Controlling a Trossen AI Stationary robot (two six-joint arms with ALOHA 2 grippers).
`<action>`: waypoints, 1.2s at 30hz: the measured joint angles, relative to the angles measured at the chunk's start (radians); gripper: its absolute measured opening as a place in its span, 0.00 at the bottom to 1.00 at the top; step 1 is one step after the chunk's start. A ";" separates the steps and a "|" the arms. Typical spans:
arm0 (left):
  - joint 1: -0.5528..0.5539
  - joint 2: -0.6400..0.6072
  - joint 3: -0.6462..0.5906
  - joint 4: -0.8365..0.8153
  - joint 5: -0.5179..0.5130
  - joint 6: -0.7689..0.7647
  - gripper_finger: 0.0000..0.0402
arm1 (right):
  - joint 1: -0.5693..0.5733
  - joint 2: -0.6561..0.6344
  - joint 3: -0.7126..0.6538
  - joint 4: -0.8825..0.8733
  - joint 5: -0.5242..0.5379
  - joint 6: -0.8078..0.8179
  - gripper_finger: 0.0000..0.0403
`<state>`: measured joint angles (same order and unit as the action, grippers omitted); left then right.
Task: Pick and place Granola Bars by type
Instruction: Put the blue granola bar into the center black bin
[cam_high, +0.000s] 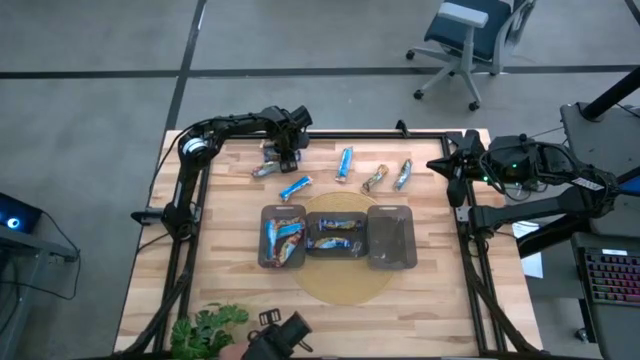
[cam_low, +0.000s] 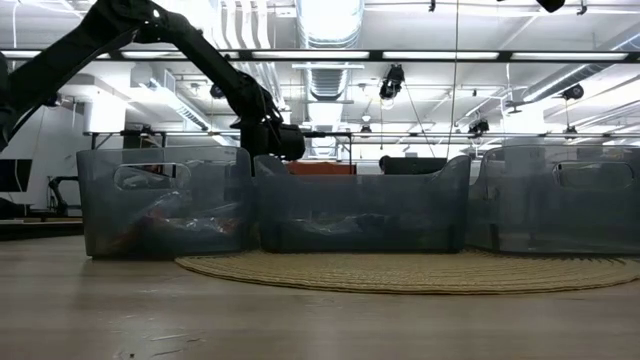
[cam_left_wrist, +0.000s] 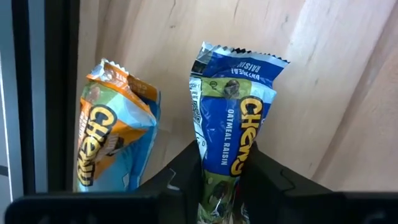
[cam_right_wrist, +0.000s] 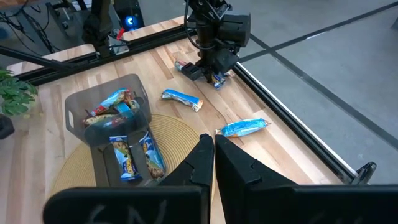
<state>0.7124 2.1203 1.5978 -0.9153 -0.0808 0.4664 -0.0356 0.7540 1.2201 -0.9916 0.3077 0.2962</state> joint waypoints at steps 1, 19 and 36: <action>0.000 0.000 0.000 -0.005 -0.001 0.003 0.20 | 0.000 0.000 0.000 0.000 0.000 0.000 0.02; -0.005 -0.007 0.416 -0.259 -0.029 -0.032 0.19 | 0.000 0.000 0.000 0.000 0.000 -0.007 0.02; -0.064 -0.260 0.541 0.204 0.743 -0.409 0.19 | -0.002 0.042 0.000 0.023 0.063 0.026 0.03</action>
<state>0.6486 1.8603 2.1391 -0.7112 0.6622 0.0571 -0.0376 0.7956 1.2198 -0.9688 0.3706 0.3218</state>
